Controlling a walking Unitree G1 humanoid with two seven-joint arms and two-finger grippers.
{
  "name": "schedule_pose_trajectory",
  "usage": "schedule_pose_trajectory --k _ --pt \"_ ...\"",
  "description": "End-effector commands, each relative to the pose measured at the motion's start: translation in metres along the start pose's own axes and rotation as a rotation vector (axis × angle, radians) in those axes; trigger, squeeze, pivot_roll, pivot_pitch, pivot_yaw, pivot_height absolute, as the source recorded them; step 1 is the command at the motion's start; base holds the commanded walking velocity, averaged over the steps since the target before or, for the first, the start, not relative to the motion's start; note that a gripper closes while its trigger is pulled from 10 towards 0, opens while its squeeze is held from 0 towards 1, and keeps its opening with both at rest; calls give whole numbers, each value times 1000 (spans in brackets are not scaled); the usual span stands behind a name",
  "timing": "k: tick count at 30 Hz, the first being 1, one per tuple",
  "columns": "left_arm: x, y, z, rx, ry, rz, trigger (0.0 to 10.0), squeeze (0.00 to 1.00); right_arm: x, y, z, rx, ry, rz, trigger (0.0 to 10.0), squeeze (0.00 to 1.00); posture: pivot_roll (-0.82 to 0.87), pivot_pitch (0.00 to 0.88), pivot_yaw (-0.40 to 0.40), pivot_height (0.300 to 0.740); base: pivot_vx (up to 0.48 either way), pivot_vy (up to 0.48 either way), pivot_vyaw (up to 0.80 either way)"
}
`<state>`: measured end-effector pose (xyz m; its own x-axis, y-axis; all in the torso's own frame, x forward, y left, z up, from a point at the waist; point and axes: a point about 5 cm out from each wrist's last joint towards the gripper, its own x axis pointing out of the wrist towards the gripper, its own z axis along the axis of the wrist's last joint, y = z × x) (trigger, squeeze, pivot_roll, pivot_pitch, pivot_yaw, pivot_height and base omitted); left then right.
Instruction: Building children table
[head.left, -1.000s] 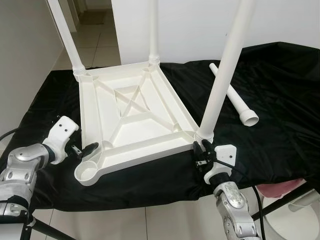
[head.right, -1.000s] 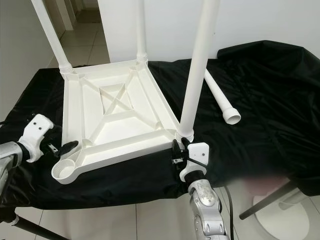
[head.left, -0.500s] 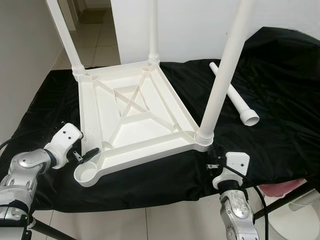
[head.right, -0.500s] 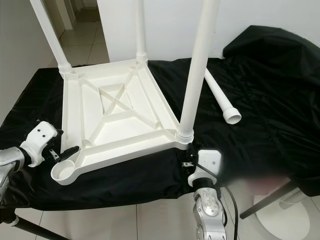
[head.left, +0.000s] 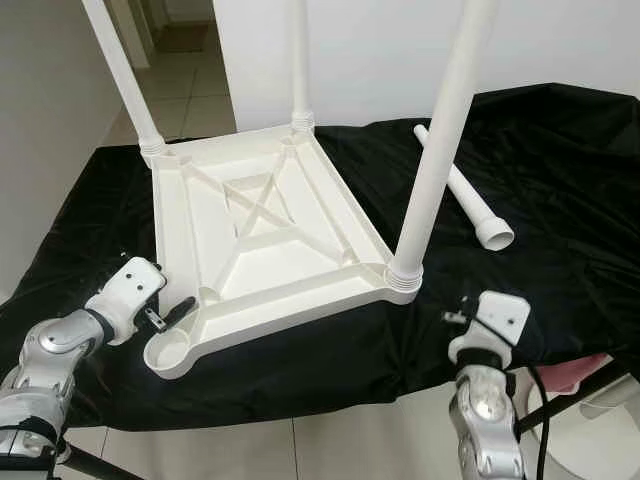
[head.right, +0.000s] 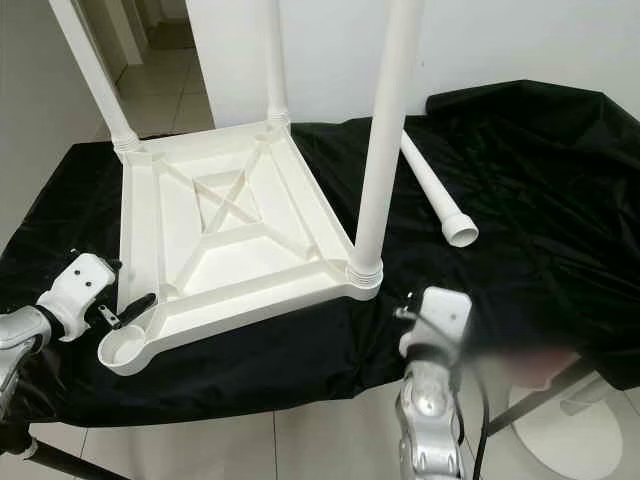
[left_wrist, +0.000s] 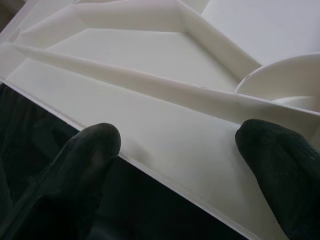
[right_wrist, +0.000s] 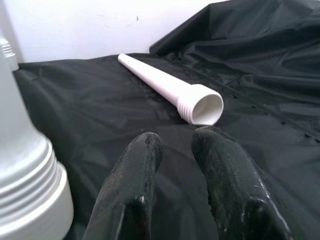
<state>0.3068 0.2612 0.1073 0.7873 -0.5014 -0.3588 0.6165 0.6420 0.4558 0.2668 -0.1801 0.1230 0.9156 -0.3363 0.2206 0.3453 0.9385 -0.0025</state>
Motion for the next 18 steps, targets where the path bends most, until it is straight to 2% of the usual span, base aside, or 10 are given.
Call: schedule_pose_trajectory --k 1,6,11,14,18 --pt "1 -36 -27 -41 104 -167 10000 0 7 8 0 11 13 -13 10000 0 6 47 61 740 0 0 0" --pt "2 -40 -25 -43 90 -190 10000 0 16 19 4 39 1 -3 10000 0 13 50 59 740 0 0 0" --pt "3 -44 -21 -43 68 -212 10000 0 25 24 2 8 15 -3 10000 0 13 51 61 740 0 0 0" --pt "3 -54 -19 -41 48 -246 10000 0 37 29 -5 -33 40 6 10000 0 13 54 69 740 0 0 0" --pt "2 -61 -17 -50 38 -277 10000 0 42 36 -5 -19 52 11 10000 0 16 53 70 740 0 0 0"
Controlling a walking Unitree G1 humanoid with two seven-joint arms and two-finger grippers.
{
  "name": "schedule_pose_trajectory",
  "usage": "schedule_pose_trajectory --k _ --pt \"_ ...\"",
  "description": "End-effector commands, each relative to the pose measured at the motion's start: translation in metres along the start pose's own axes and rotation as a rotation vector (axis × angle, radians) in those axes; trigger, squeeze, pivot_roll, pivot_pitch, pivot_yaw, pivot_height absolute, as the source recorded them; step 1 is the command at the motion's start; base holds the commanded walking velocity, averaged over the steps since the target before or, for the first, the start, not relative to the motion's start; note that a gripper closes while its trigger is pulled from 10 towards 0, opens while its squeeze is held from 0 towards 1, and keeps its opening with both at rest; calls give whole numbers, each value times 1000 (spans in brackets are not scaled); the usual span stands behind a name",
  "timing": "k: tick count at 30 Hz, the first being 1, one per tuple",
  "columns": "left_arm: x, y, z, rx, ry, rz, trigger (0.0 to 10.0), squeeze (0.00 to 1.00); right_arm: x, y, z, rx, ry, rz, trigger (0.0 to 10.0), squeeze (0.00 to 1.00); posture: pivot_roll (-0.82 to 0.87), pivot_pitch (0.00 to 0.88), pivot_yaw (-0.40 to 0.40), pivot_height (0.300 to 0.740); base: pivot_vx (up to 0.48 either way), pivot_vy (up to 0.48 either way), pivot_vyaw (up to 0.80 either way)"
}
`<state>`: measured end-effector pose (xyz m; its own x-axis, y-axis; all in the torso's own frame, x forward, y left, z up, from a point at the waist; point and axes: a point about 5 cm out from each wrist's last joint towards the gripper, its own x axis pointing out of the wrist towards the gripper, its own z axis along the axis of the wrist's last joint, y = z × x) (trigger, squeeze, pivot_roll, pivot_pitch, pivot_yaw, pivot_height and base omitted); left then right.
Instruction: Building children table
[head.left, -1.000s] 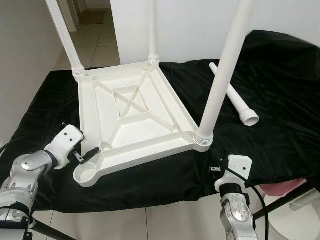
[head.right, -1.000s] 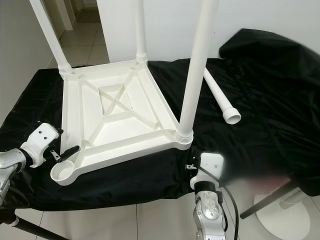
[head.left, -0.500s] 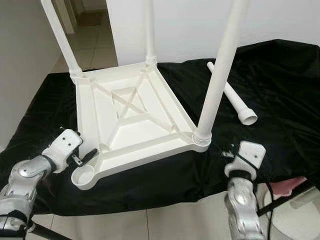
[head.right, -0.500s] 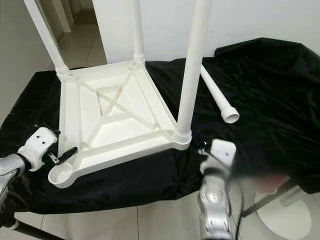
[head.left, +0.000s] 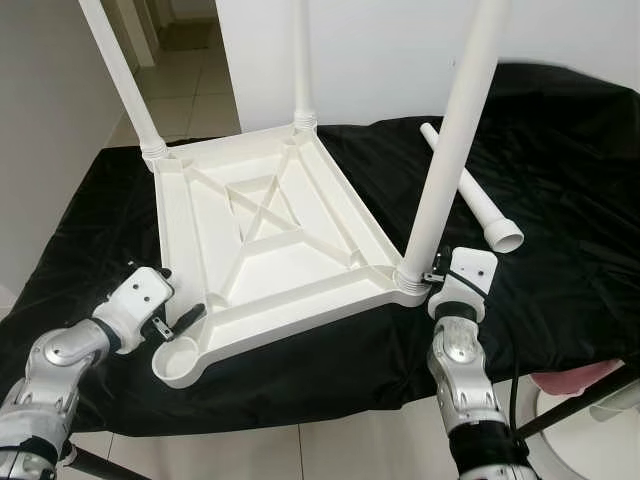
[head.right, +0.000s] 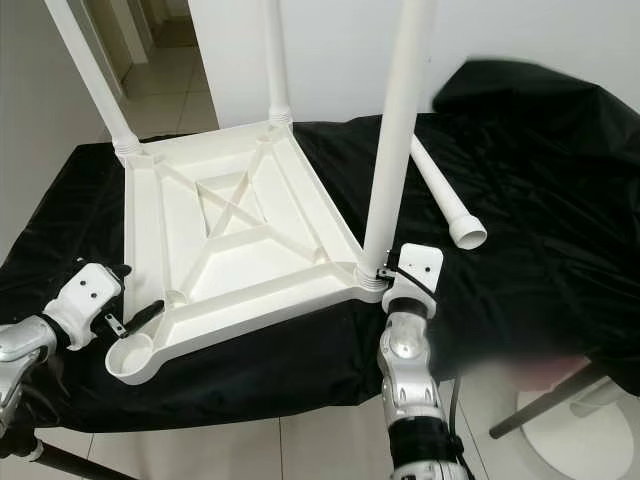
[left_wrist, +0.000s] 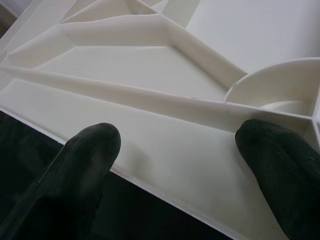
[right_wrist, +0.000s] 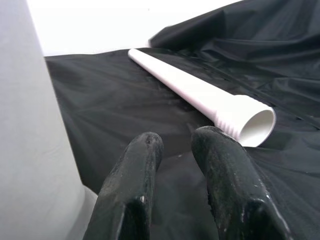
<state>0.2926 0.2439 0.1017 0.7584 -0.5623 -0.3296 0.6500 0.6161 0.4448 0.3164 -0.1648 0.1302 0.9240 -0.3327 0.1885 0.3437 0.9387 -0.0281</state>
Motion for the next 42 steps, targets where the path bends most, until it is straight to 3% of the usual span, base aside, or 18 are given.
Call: schedule_pose_trajectory --k 1,10,16,22,31,34,39,42 --pt "3 -43 -21 -71 90 -256 10000 0 3 10 -2 15 27 15 10000 0 16 54 71 740 0 0 0" --pt "1 -72 -6 -111 35 -375 10000 0 19 22 -4 36 59 24 10000 0 28 54 72 740 0 0 0" --pt "4 -92 7 -159 -5 -436 10000 0 33 36 -1 71 71 93 10000 0 19 61 88 740 0 0 0" --pt "8 -100 16 -196 -30 -444 10000 0 39 47 2 110 93 156 10000 0 17 63 90 740 0 0 0" --pt "17 -110 55 -260 -139 -458 10000 0 46 63 4 96 122 218 10000 0 9 68 93 740 0 0 0" --pt "17 -111 57 -256 -143 -459 10000 0 46 63 4 88 118 217 10000 0 9 68 93 740 0 0 0" --pt "23 -101 60 -256 -152 -355 10000 0 46 55 4 117 76 189 10000 0 9 75 91 740 0 0 0" --pt "22 -76 60 -209 -156 -211 10000 0 40 37 -3 115 32 166 10000 0 14 74 87 740 0 0 0"
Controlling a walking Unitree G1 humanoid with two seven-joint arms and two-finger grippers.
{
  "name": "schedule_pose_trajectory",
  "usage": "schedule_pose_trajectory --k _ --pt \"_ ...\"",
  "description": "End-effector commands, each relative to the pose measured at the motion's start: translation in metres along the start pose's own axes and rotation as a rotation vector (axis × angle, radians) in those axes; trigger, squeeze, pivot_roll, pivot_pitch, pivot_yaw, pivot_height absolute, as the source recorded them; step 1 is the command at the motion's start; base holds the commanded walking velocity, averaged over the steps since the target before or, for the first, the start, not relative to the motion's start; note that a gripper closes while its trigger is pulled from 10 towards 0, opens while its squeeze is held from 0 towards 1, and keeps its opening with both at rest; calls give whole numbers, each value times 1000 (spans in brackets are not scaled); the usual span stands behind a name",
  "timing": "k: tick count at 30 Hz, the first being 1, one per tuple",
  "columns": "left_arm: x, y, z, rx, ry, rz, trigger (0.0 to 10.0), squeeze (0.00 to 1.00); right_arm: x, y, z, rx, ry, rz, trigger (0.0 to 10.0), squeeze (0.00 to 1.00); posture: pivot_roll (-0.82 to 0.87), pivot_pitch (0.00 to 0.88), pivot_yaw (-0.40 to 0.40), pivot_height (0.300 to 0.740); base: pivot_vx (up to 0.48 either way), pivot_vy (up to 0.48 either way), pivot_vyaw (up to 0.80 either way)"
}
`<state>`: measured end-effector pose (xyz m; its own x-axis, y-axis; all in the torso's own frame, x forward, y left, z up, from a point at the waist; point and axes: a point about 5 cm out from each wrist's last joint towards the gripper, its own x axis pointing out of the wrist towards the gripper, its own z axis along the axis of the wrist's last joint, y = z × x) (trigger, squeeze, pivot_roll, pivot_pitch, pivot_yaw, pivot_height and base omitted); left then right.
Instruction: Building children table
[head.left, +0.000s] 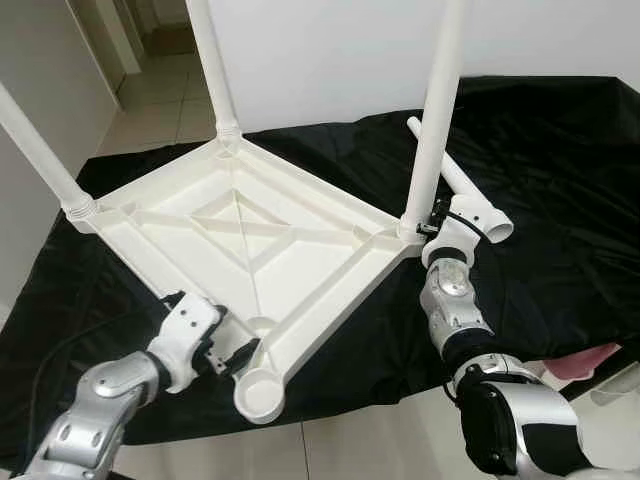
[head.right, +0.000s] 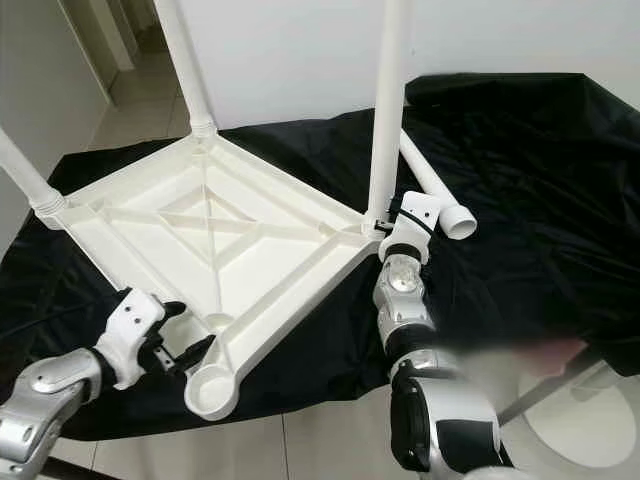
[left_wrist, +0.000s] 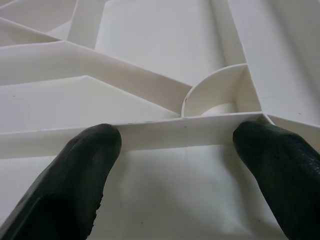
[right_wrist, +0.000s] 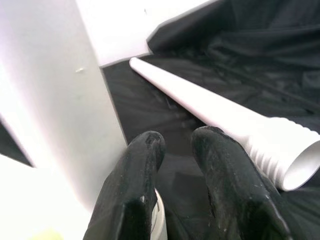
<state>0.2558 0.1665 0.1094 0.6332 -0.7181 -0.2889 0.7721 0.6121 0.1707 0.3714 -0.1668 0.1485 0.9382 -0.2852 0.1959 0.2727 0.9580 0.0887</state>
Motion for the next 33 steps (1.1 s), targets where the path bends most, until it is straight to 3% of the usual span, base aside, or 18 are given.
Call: schedule_pose_trajectory --k 1,5,6,13,15,18,23,24,28,33 --pt "10 -4 8 47 -46 -24 10000 0 -15 17 -15 -13 39 112 10000 0 14 74 87 740 0 0 0" --pt "6 5 11 60 -37 35 10000 0 -21 7 -19 -25 14 100 10000 0 22 66 79 740 0 0 0" --pt "2 9 13 67 -37 51 10000 0 -25 -2 -21 -20 2 87 10000 0 21 68 82 740 0 0 0" --pt "-2 8 10 50 -37 84 10000 0 -34 -15 -21 -11 -31 66 10000 0 18 67 85 740 0 0 0" --pt "-4 4 11 -32 -83 114 10000 0 -44 -24 -21 -1 -56 58 10000 0 15 65 84 740 0 0 0" --pt "-7 4 9 -68 -105 132 10000 0 -52 -30 -21 -2 -68 54 10000 0 11 62 83 740 0 0 0" --pt "-26 22 10 -123 -184 215 10000 0 -60 -38 -18 -6 -83 65 10000 0 0 51 78 740 0 0 0" --pt "-30 31 11 -142 -208 266 10000 0 -60 -40 -17 -8 -86 67 10000 0 -2 48 79 740 0 0 0" --pt "-36 40 15 -164 -249 320 10000 0 -59 -43 -15 -11 -88 64 10000 0 1 46 76 740 0 0 0" --pt "-39 36 17 -231 -287 313 10000 0 -56 -48 -11 -12 -85 52 10000 0 2 44 75 740 0 0 0"
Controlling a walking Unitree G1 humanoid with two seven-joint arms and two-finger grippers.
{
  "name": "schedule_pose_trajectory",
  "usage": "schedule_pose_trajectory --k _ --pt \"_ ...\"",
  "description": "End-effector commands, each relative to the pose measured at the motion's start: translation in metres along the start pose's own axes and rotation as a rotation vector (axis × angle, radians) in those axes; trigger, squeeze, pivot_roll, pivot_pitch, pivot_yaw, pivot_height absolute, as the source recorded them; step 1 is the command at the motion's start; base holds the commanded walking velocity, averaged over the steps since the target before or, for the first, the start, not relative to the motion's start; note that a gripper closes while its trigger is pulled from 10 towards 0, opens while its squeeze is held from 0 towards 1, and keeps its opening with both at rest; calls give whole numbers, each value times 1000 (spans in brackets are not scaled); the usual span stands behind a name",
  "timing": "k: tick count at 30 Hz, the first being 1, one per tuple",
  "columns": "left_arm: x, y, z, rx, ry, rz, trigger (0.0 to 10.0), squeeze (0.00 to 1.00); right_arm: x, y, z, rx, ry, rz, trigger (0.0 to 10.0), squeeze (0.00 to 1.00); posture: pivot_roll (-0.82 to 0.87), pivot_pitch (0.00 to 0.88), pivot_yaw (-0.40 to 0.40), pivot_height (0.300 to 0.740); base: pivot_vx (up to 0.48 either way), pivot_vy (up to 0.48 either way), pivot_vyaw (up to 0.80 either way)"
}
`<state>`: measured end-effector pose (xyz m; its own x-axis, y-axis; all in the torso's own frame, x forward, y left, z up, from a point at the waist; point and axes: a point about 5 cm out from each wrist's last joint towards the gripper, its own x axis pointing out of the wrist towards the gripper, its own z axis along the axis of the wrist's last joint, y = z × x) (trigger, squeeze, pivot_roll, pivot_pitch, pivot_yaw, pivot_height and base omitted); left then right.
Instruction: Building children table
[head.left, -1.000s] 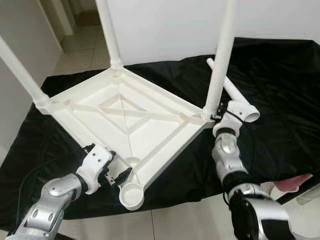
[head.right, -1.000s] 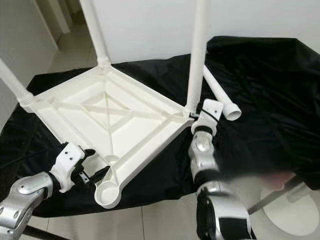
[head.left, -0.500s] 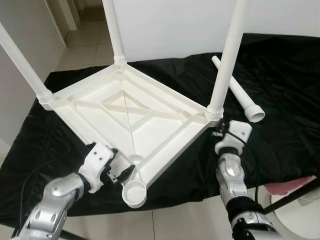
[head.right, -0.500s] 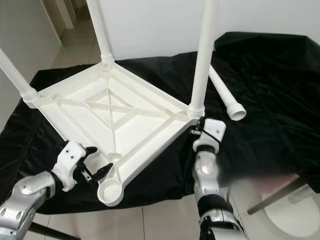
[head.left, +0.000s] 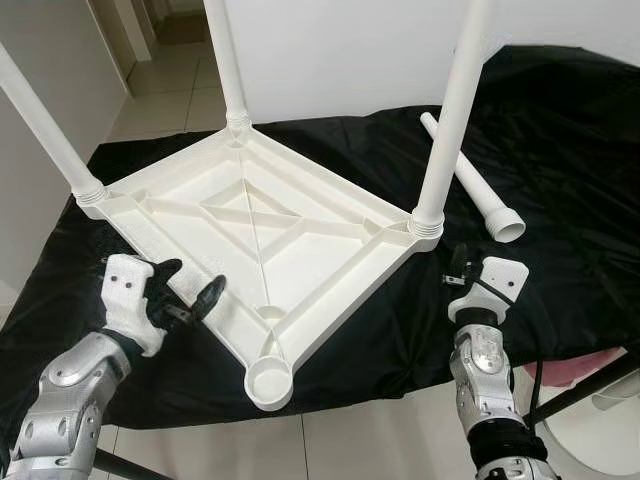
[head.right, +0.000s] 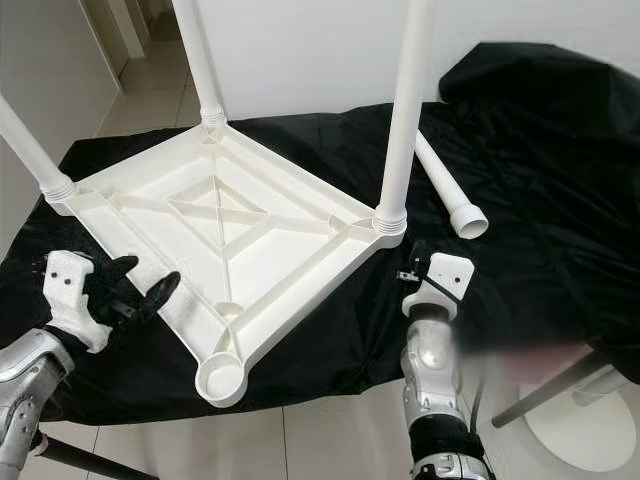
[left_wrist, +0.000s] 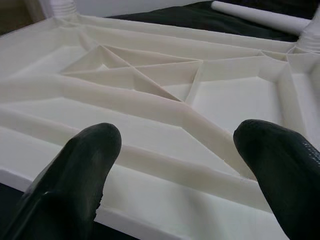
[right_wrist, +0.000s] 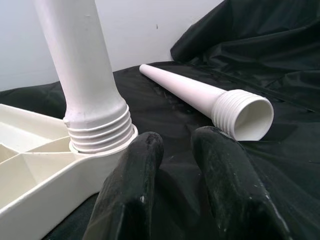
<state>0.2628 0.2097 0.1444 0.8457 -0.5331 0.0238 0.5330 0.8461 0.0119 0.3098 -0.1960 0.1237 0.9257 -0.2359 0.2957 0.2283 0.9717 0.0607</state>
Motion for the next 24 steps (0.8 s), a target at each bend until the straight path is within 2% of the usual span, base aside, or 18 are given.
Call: schedule_pose_trajectory --k 1,2,3,5,7,9,12,15,17,21,24 --pt "-6 -11 -2 -44 -5 -22 10000 0 -2 -3 0 11 18 -8 10000 0 2 40 73 740 0 0 0" --pt "-7 -26 -2 -63 -15 -57 10000 0 -2 -5 0 16 25 -19 10000 0 3 37 71 740 0 0 0" --pt "-7 -26 -2 -63 -15 -57 10000 0 -2 -5 0 16 25 -19 10000 0 3 37 71 740 0 0 0" --pt "-9 -41 -1 -84 -29 -95 10000 0 -3 -6 0 20 33 -31 10000 0 5 36 70 740 0 0 0" --pt "-4 -60 -1 -128 -55 -136 10000 0 -3 -6 0 41 42 -38 10000 0 12 38 63 740 0 0 0" --pt "1 -75 0 -129 -70 -171 10000 0 -3 -4 -1 52 50 -40 10000 0 13 36 63 740 0 0 0" --pt "6 -80 -1 -135 -68 -184 10000 0 -2 -1 -2 64 61 -35 10000 0 12 33 60 740 0 0 0" --pt "23 -89 8 -163 -91 -206 10000 0 -1 -2 -3 72 84 -54 10000 0 7 29 58 740 0 0 0" --pt "24 -89 10 -163 -95 -204 10000 0 -1 -3 -3 71 87 -59 10000 0 7 29 58 740 0 0 0" --pt "45 -95 17 -158 -99 -201 10000 0 3 -18 0 116 86 -115 10000 0 -11 25 70 740 0 0 0" --pt "50 -98 18 -140 -97 -207 10000 0 3 -23 0 129 85 -126 10000 0 -11 25 70 740 0 0 0"
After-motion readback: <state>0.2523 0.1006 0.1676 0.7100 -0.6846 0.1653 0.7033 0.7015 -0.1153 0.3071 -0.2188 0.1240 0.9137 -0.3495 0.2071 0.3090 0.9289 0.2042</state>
